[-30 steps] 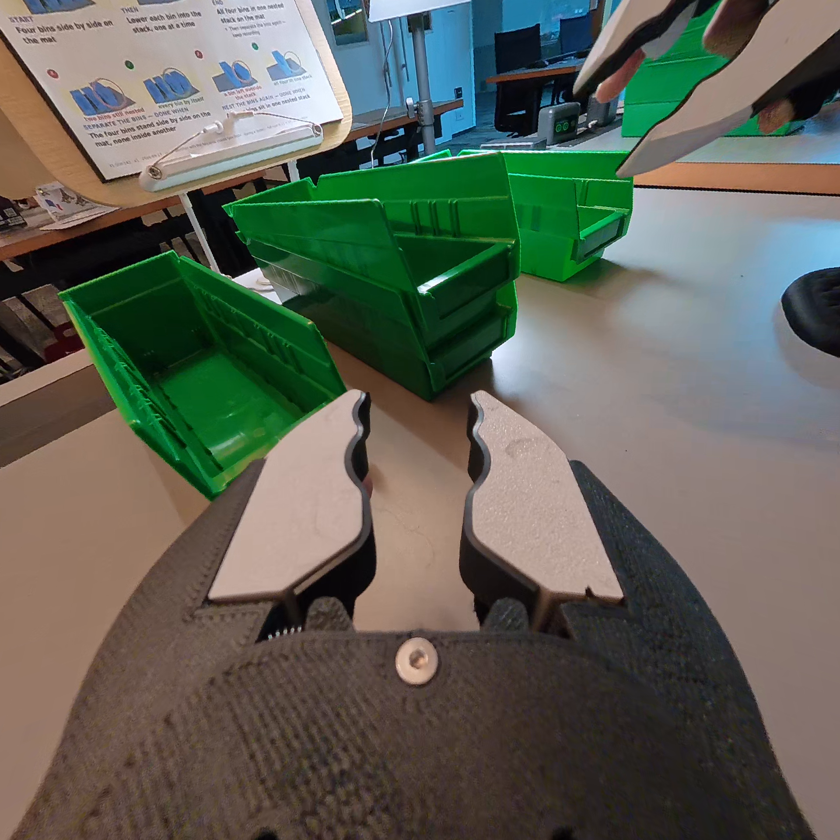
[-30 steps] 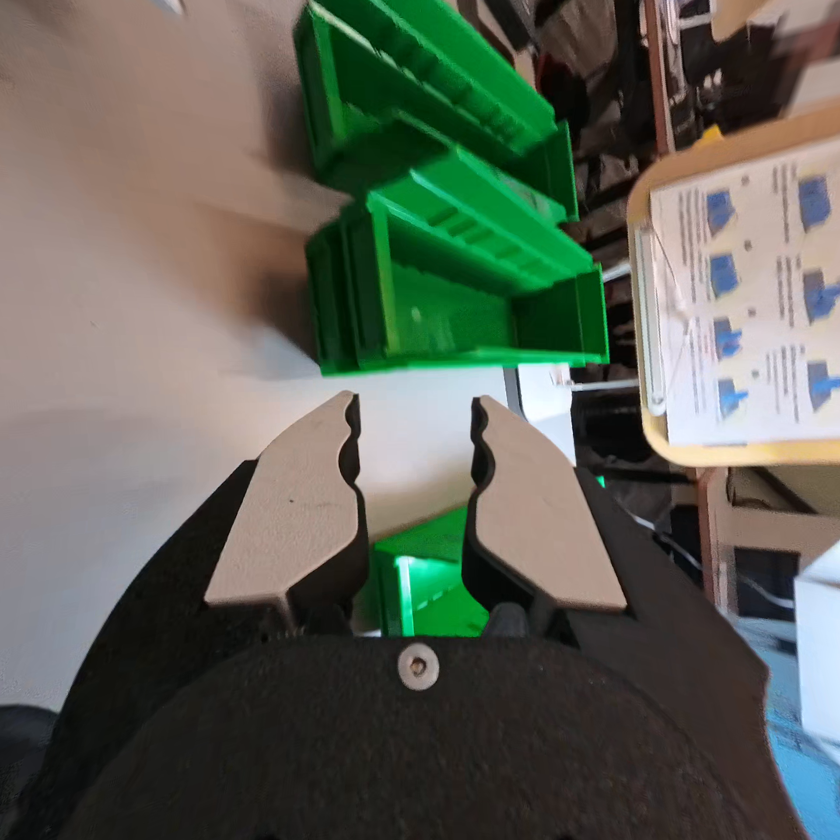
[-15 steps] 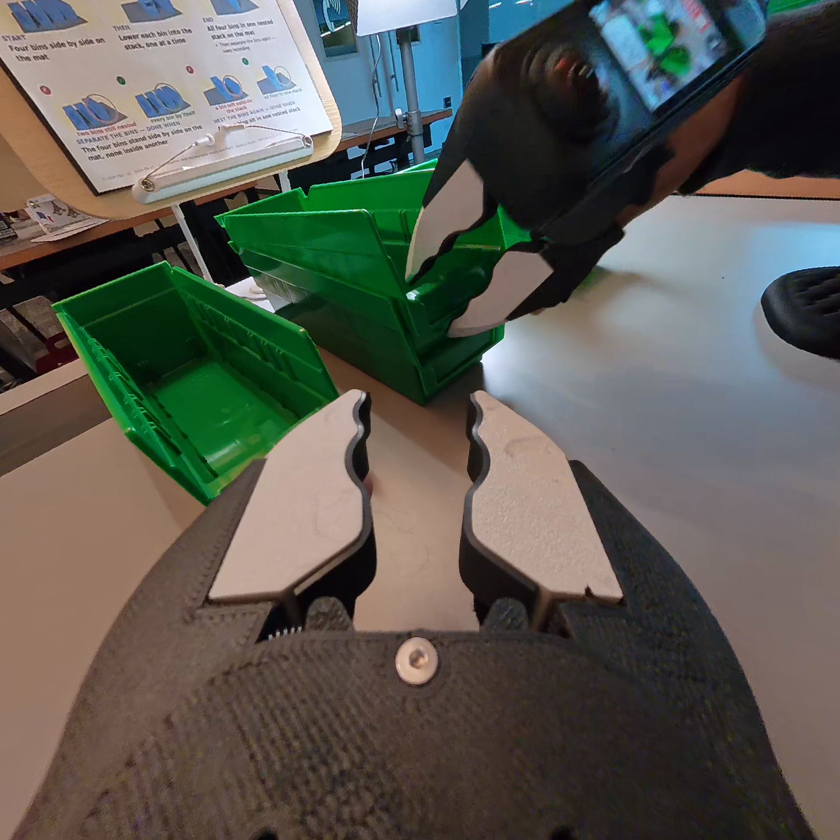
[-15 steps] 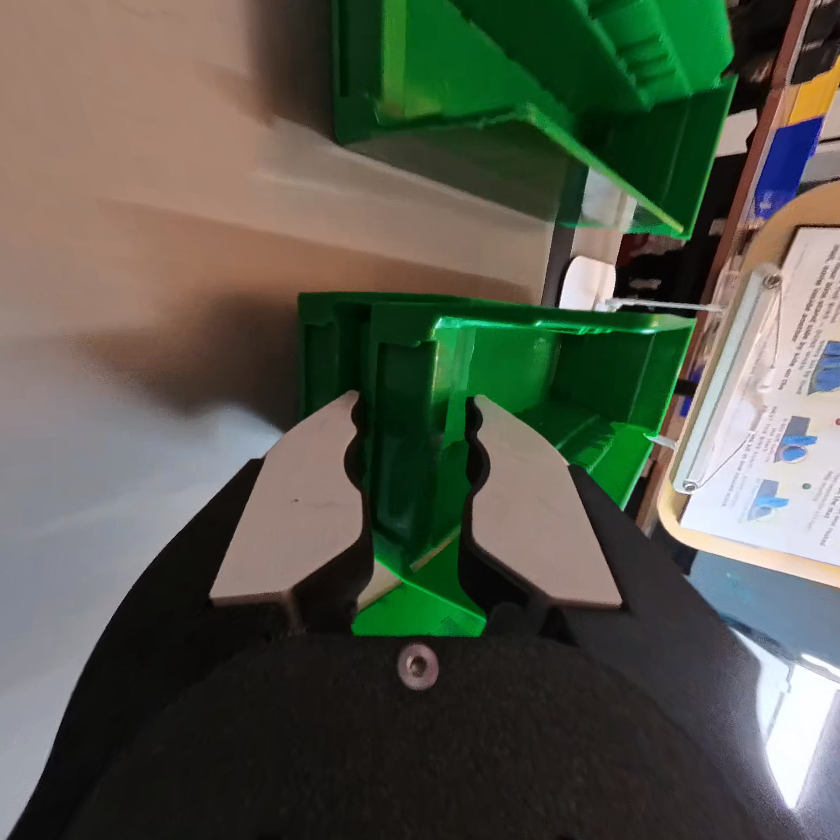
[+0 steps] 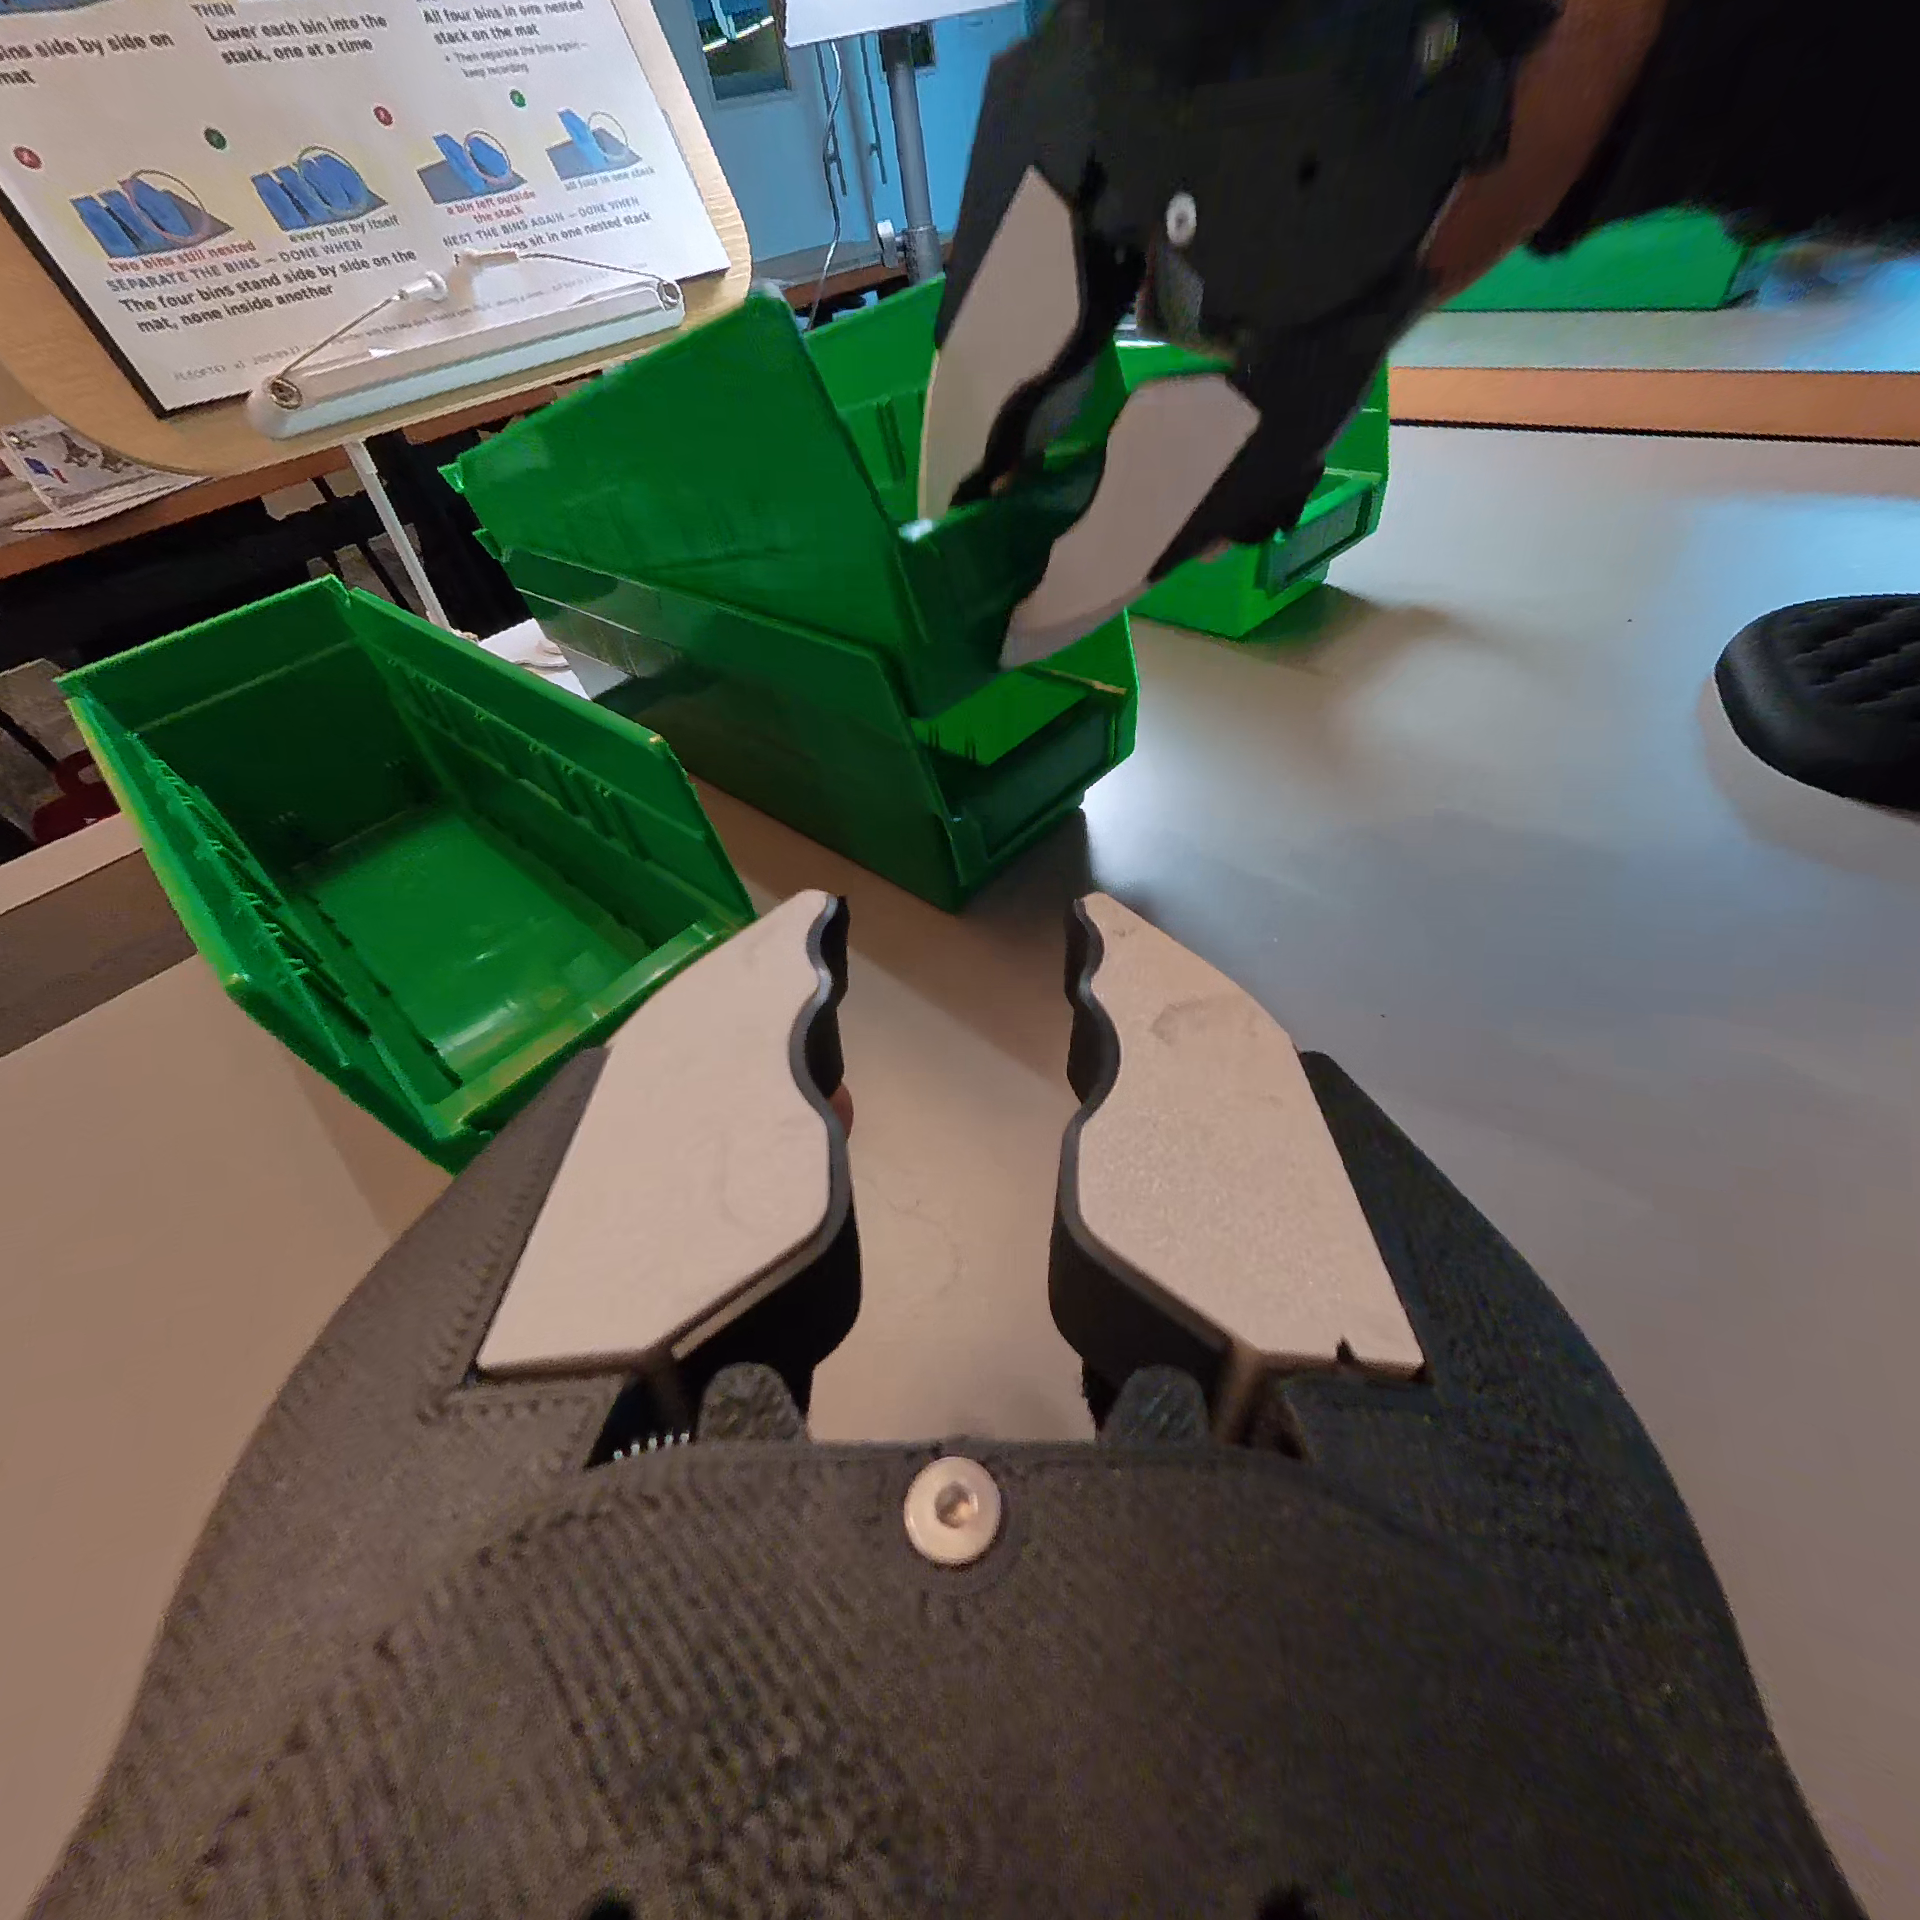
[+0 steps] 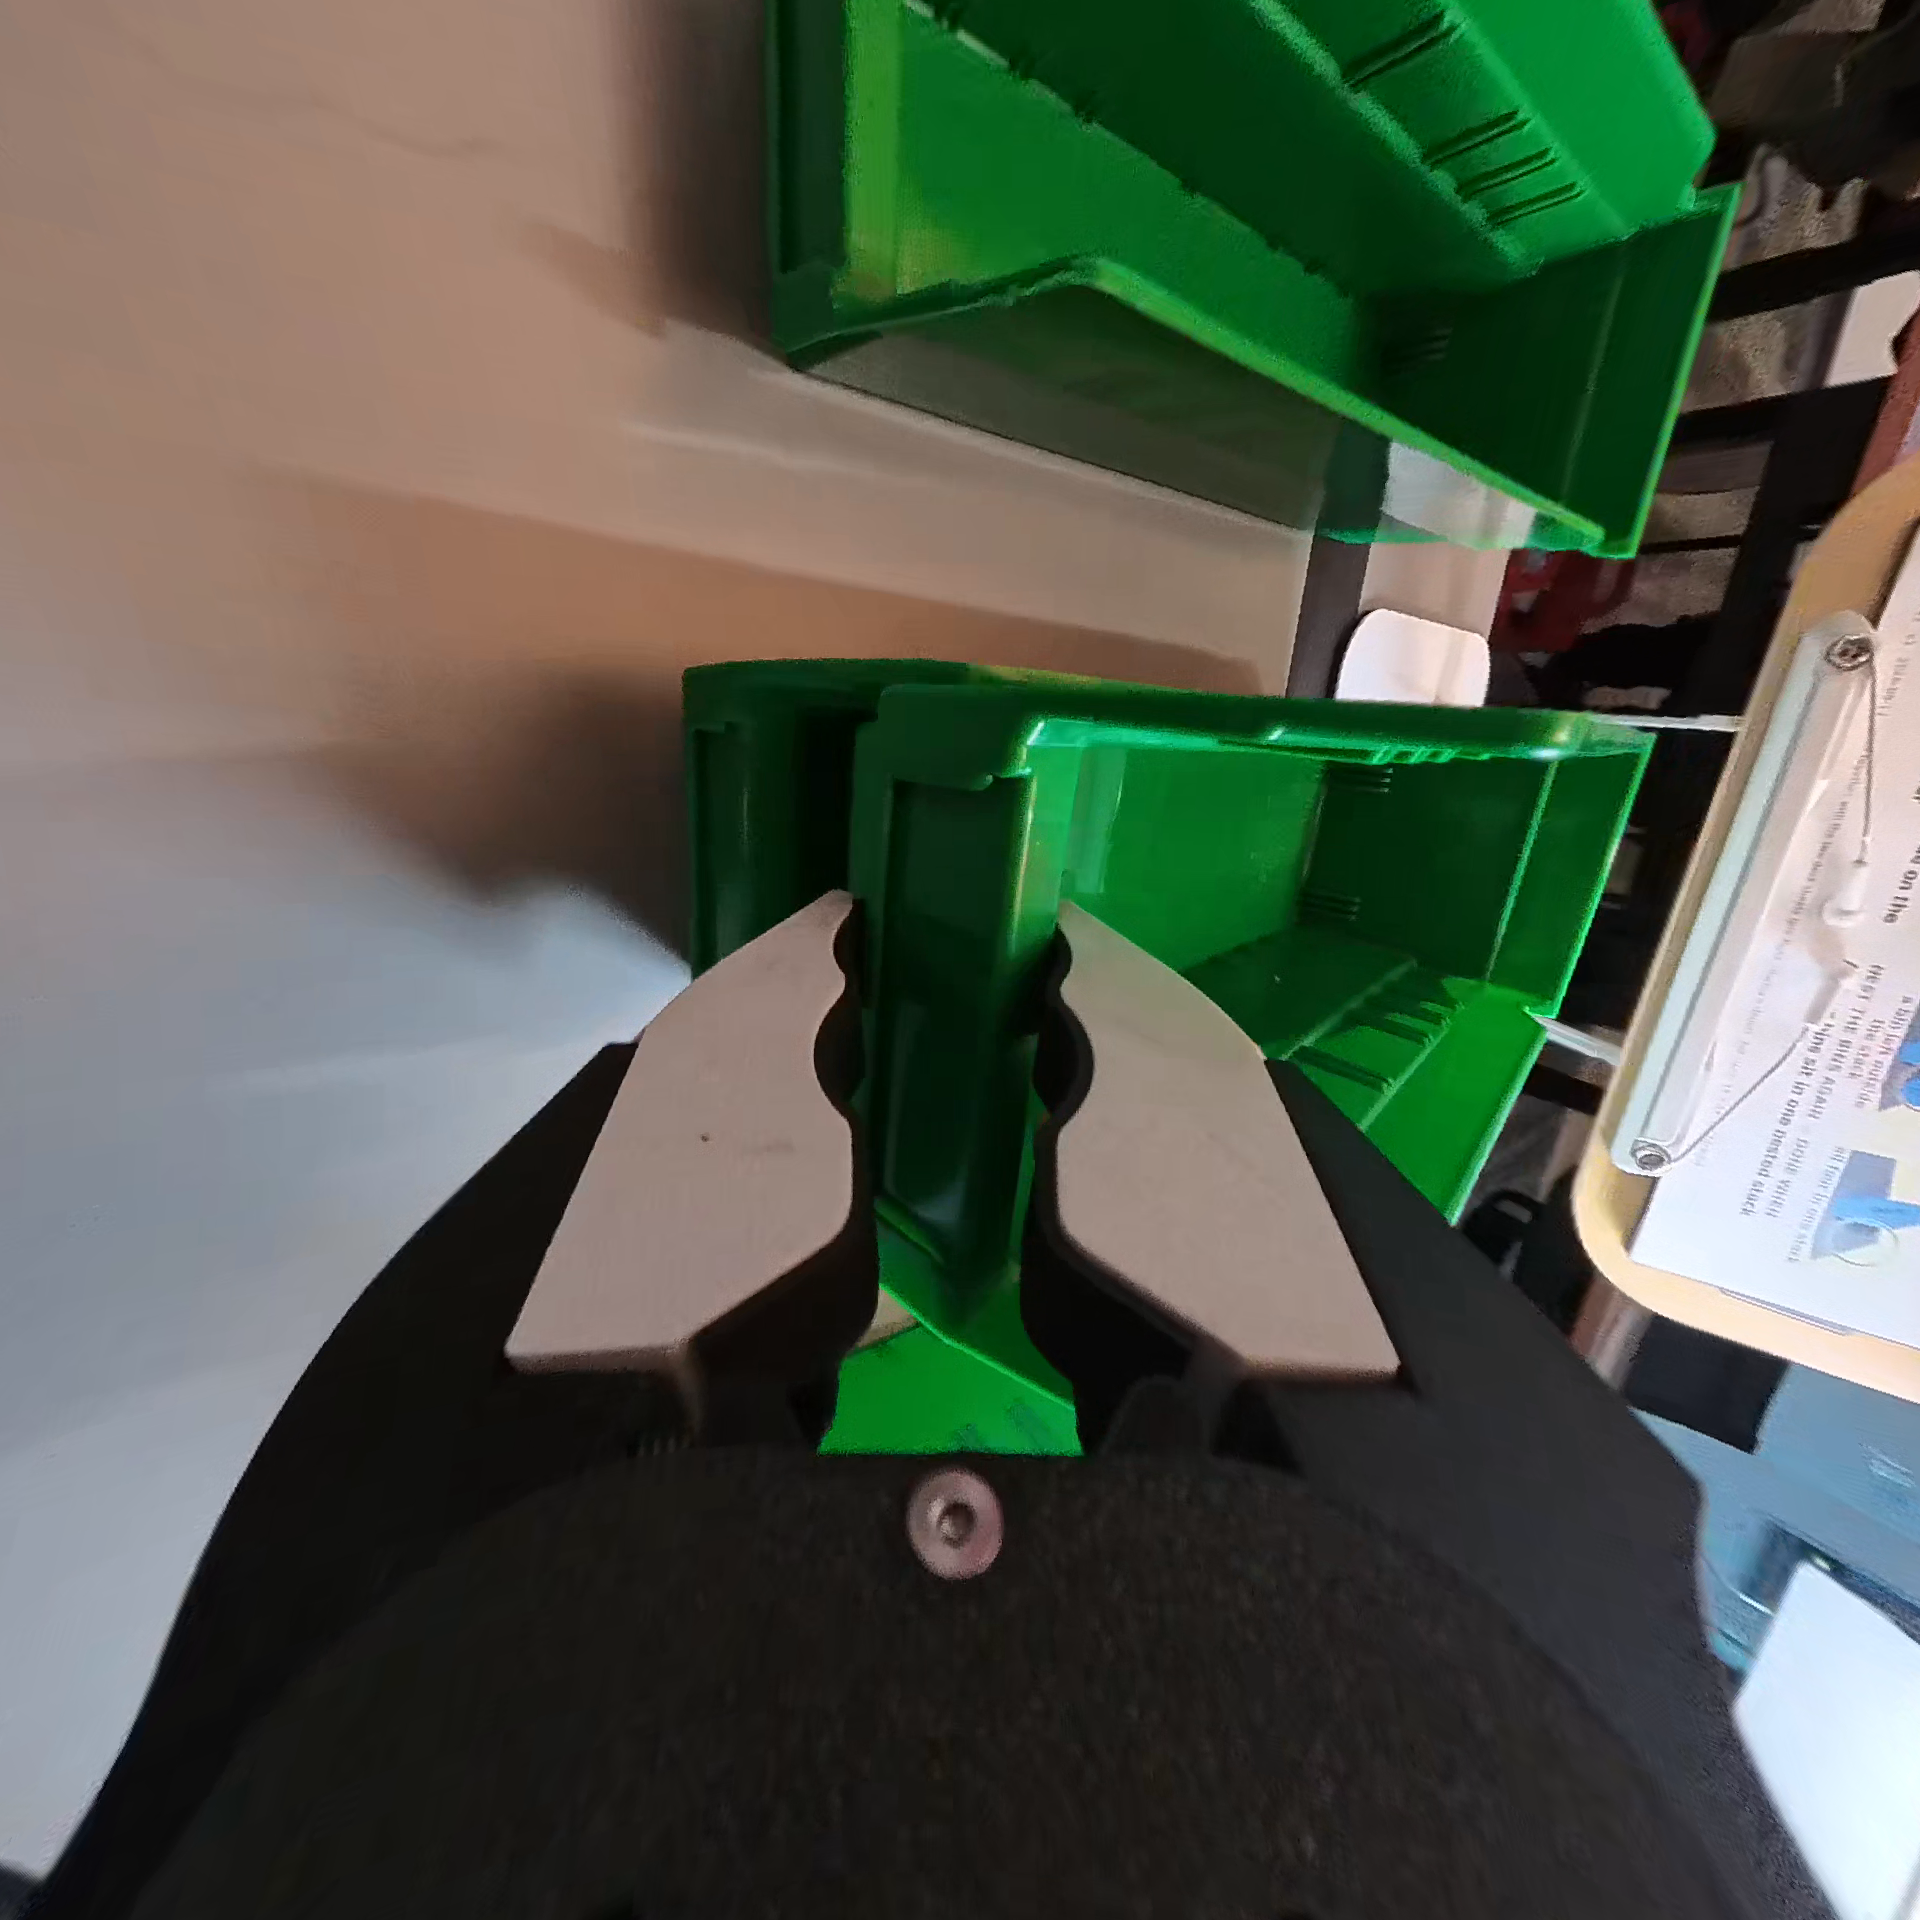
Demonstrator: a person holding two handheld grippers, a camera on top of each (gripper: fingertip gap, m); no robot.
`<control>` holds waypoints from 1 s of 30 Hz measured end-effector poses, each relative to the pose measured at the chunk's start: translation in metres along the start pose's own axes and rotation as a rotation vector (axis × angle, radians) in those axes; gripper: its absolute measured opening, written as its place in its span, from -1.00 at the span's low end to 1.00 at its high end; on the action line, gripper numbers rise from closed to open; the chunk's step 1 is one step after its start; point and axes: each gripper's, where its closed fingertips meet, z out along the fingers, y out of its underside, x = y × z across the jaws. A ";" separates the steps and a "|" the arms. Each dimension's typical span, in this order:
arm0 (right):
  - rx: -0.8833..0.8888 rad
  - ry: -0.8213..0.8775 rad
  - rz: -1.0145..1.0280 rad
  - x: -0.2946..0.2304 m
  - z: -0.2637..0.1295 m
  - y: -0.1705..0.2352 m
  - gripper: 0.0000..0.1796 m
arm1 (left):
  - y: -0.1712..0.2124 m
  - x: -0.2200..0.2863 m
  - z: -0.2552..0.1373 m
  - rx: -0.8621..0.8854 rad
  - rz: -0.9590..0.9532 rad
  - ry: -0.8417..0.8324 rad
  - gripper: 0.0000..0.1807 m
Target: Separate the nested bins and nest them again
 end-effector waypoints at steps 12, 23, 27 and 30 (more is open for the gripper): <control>0.147 -0.024 0.109 0.059 -0.067 -0.014 -0.68 | 0.000 0.000 -0.001 0.003 0.001 -0.002 -0.56; 0.047 0.155 0.081 0.069 -0.103 0.036 -0.67 | -0.002 -0.002 -0.001 0.009 0.001 -0.012 -0.56; -0.013 0.153 0.088 0.041 -0.071 0.069 -0.67 | -0.001 -0.002 0.000 0.005 0.000 -0.012 -0.56; -0.036 0.154 0.091 0.019 -0.042 0.086 -0.67 | 0.001 -0.002 0.000 0.000 0.004 -0.012 -0.56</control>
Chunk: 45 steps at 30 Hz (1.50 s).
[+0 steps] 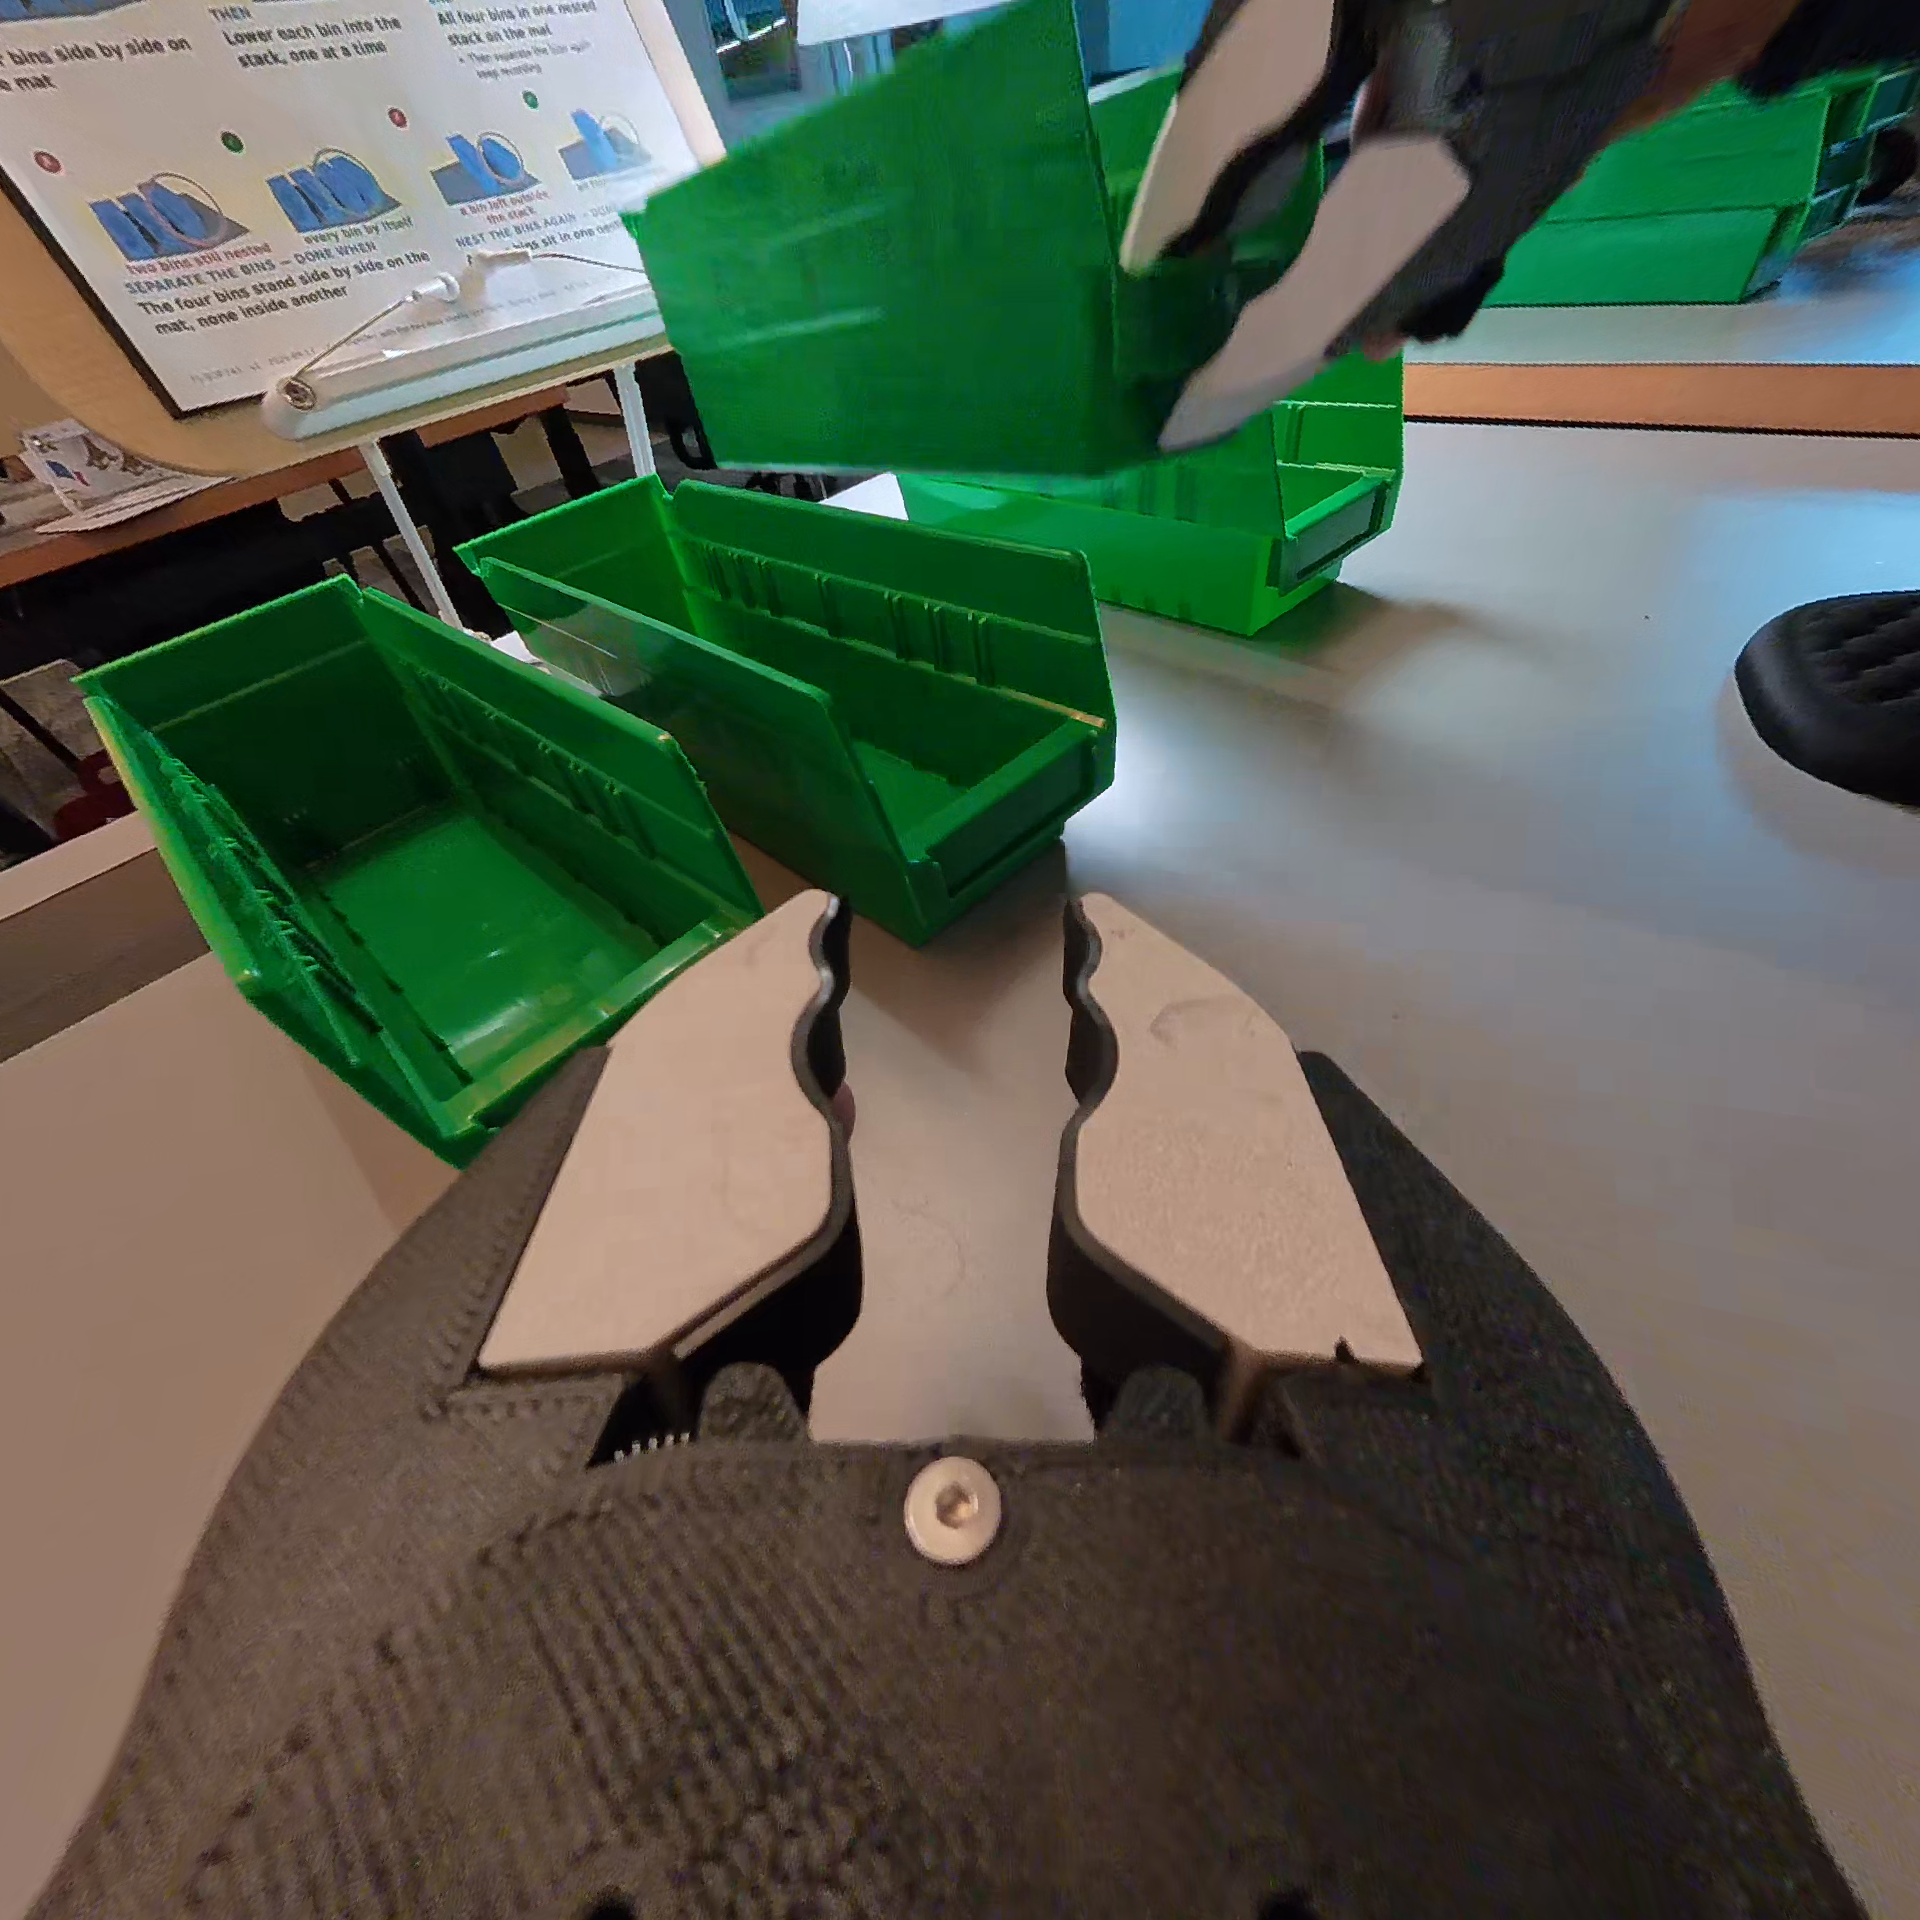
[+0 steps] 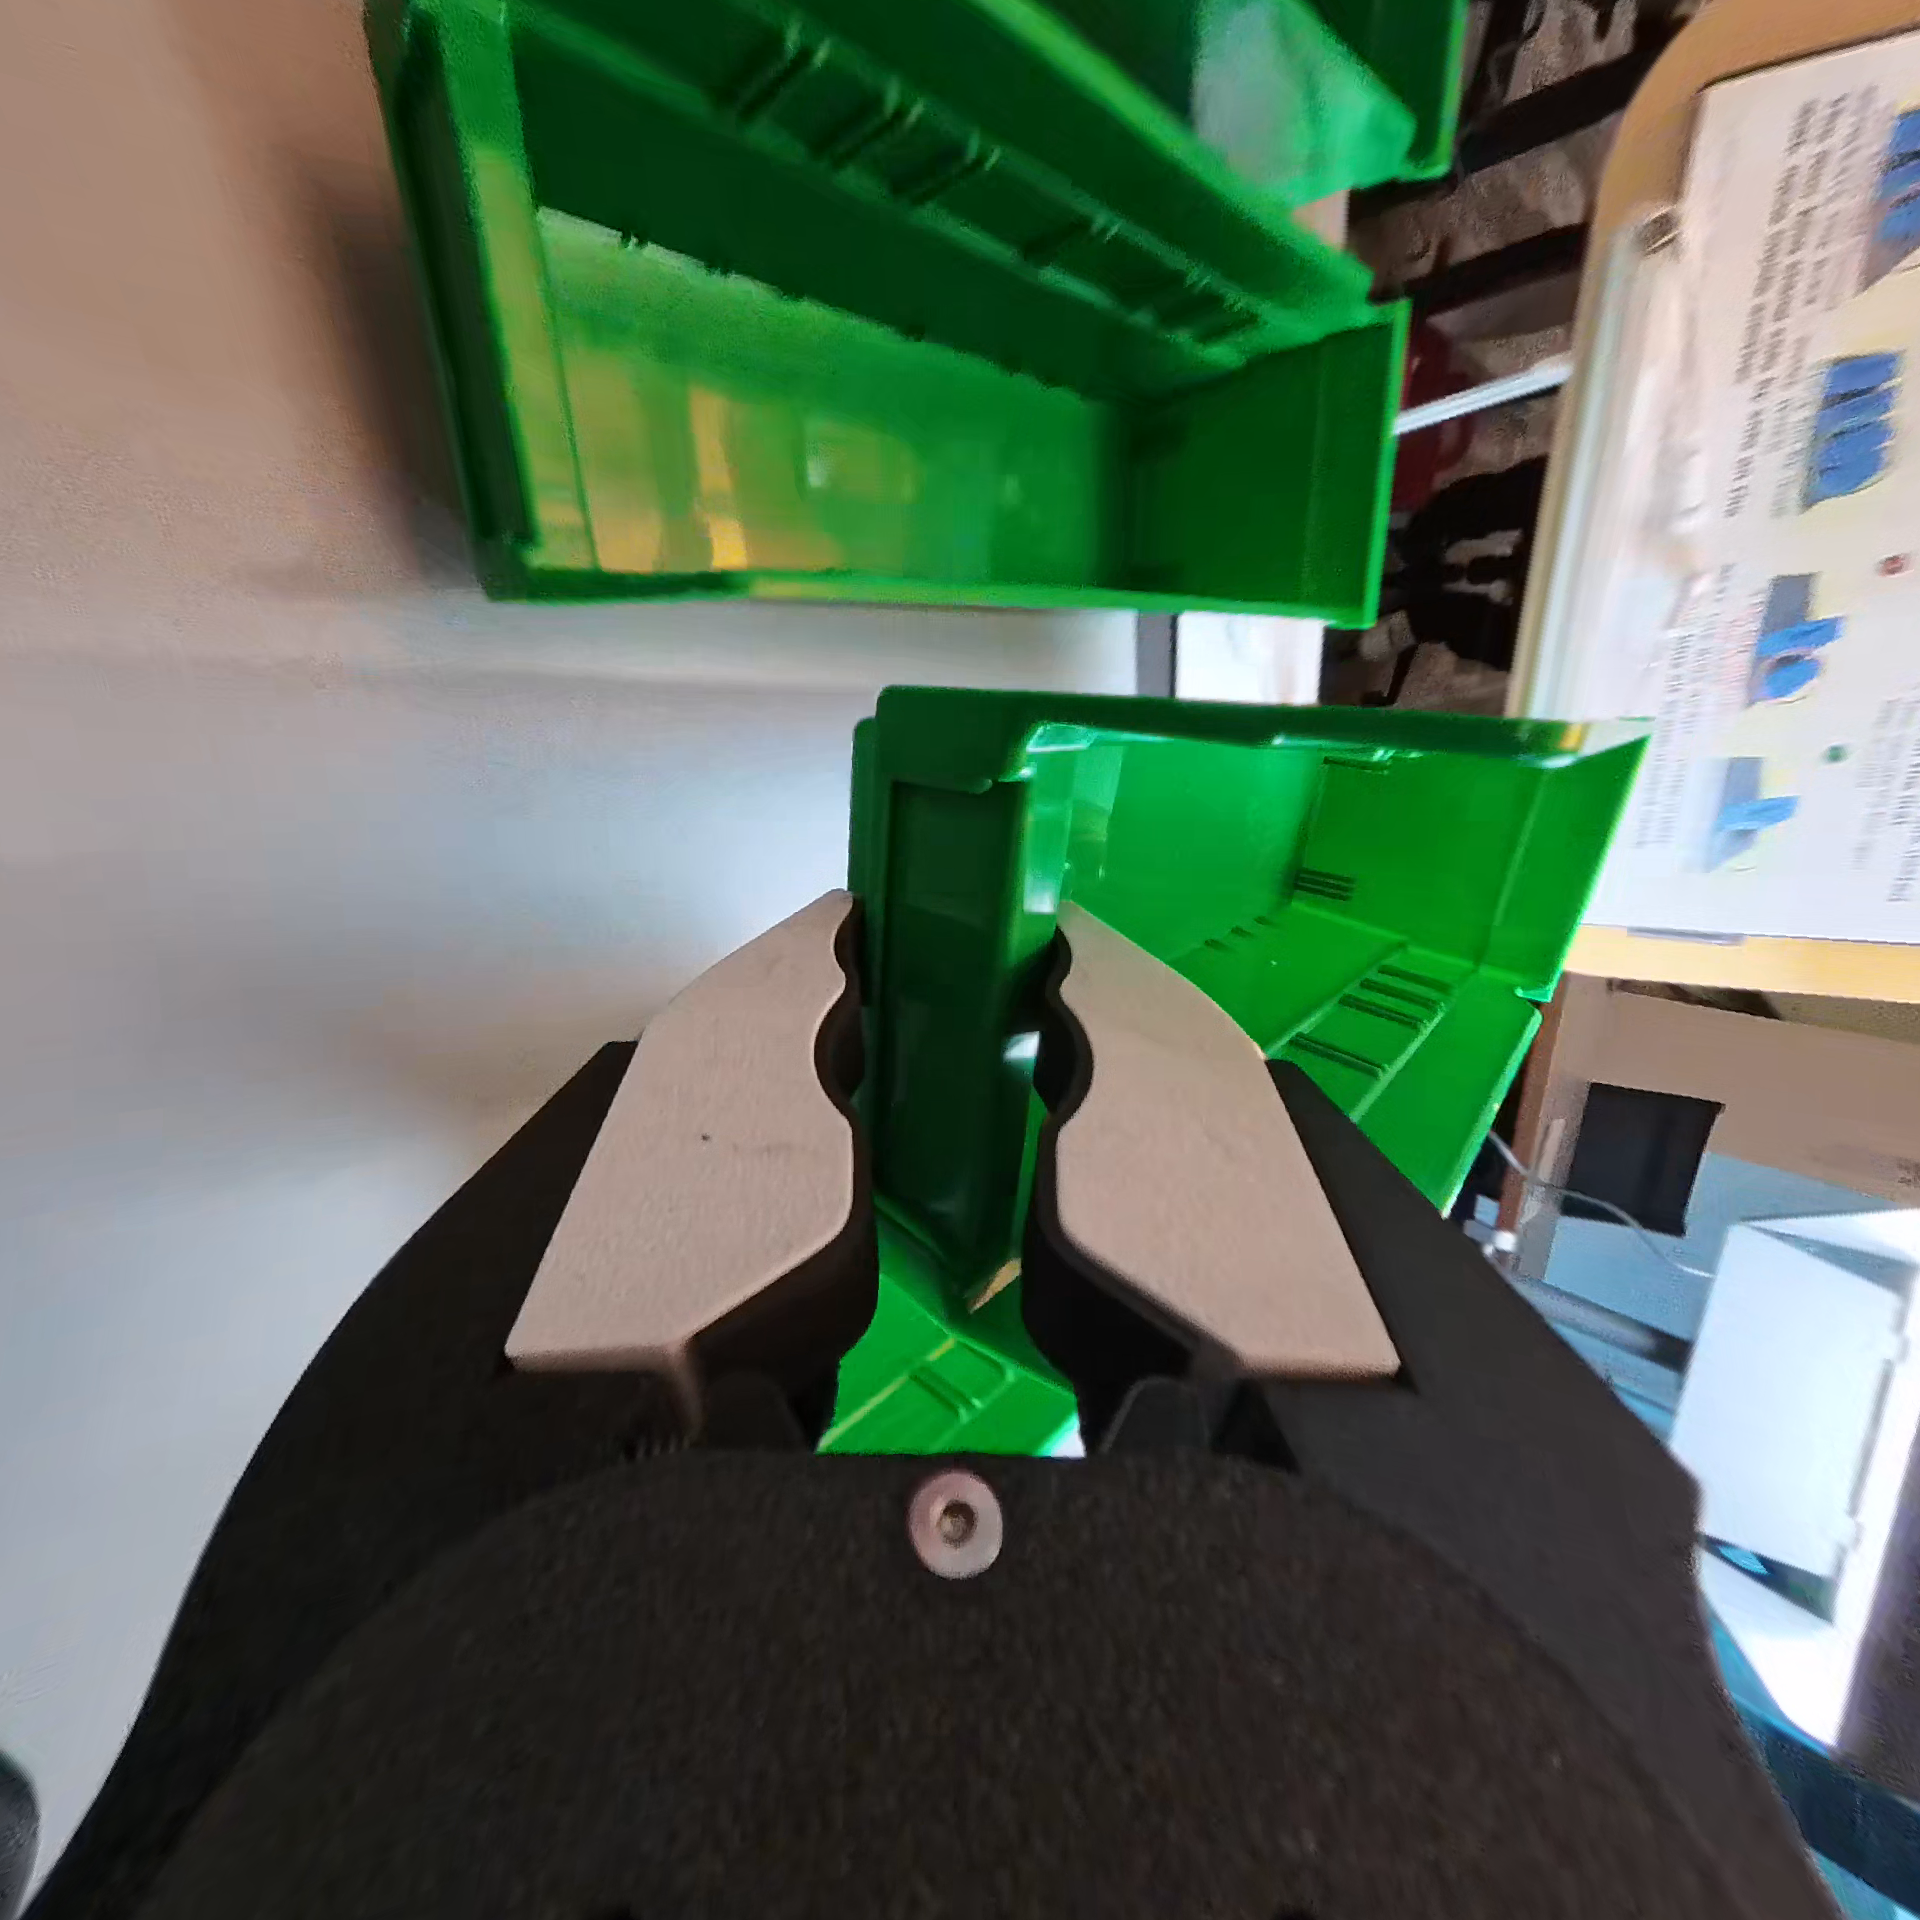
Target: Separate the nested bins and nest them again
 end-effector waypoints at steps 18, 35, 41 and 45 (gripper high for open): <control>0.012 0.008 0.033 -0.073 0.056 0.027 -0.50 | 0.003 -0.002 0.001 -0.008 -0.006 -0.007 -0.56; 0.531 0.224 0.880 -0.065 -0.082 0.075 -0.46 | 0.010 -0.002 0.006 -0.040 -0.019 -0.006 -0.57; 0.545 0.245 1.046 -0.072 -0.067 0.109 -0.42 | 0.016 -0.005 0.009 -0.060 -0.005 -0.024 -0.57; 0.561 0.255 1.074 -0.070 -0.066 0.112 -0.40 | 0.016 -0.007 0.009 -0.061 0.001 -0.032 -0.57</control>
